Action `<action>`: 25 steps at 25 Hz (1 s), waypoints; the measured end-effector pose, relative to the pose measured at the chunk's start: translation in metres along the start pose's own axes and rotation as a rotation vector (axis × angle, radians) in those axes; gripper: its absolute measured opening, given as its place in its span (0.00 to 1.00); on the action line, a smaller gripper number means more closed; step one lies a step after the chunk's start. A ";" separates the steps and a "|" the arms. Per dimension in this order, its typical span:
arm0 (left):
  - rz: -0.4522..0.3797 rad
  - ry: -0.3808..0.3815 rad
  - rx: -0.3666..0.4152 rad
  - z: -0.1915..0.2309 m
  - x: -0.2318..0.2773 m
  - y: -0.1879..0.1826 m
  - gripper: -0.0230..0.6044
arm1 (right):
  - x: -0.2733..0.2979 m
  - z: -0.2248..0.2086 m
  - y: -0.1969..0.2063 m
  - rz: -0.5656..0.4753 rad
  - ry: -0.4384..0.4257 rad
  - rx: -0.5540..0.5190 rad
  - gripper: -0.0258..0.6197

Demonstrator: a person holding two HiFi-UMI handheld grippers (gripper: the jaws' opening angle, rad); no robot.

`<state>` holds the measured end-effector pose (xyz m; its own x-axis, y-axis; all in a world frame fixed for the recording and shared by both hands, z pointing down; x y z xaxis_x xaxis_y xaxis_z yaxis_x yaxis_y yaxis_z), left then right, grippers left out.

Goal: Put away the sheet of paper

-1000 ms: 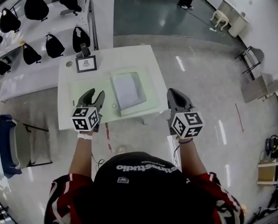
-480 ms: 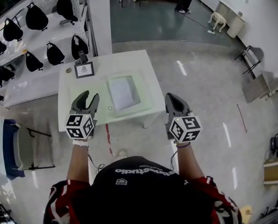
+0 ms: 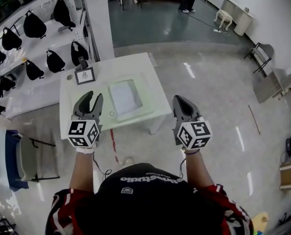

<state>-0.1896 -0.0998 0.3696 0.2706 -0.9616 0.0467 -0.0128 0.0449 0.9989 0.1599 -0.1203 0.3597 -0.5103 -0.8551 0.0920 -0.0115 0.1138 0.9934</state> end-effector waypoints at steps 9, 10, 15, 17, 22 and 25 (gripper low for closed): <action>-0.010 -0.031 0.007 -0.010 -0.006 0.000 0.14 | -0.004 0.000 -0.003 -0.009 -0.006 -0.016 0.04; -0.010 -0.034 0.003 -0.011 -0.007 0.001 0.11 | -0.005 0.000 -0.003 -0.009 -0.006 -0.019 0.04; -0.021 -0.055 -0.009 -0.009 -0.010 -0.001 0.05 | -0.005 0.001 -0.004 -0.012 -0.010 -0.026 0.04; -0.025 -0.057 -0.019 -0.008 -0.012 -0.001 0.05 | -0.005 0.002 -0.004 -0.012 -0.011 -0.028 0.04; -0.019 -0.052 -0.030 -0.007 -0.012 0.000 0.05 | -0.003 0.005 -0.004 -0.018 -0.019 -0.038 0.04; -0.012 -0.049 -0.019 -0.007 -0.012 0.001 0.05 | -0.003 0.009 -0.004 -0.023 -0.029 -0.051 0.04</action>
<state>-0.1856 -0.0865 0.3702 0.2229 -0.9742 0.0348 0.0082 0.0376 0.9993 0.1538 -0.1140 0.3552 -0.5348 -0.8423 0.0674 0.0199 0.0672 0.9975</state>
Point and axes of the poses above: the fingertips, and each gripper's own axes: x forward along the fingers, z to its left, y out of its underside, the point moved 7 cm from there along -x, backward along the fingers
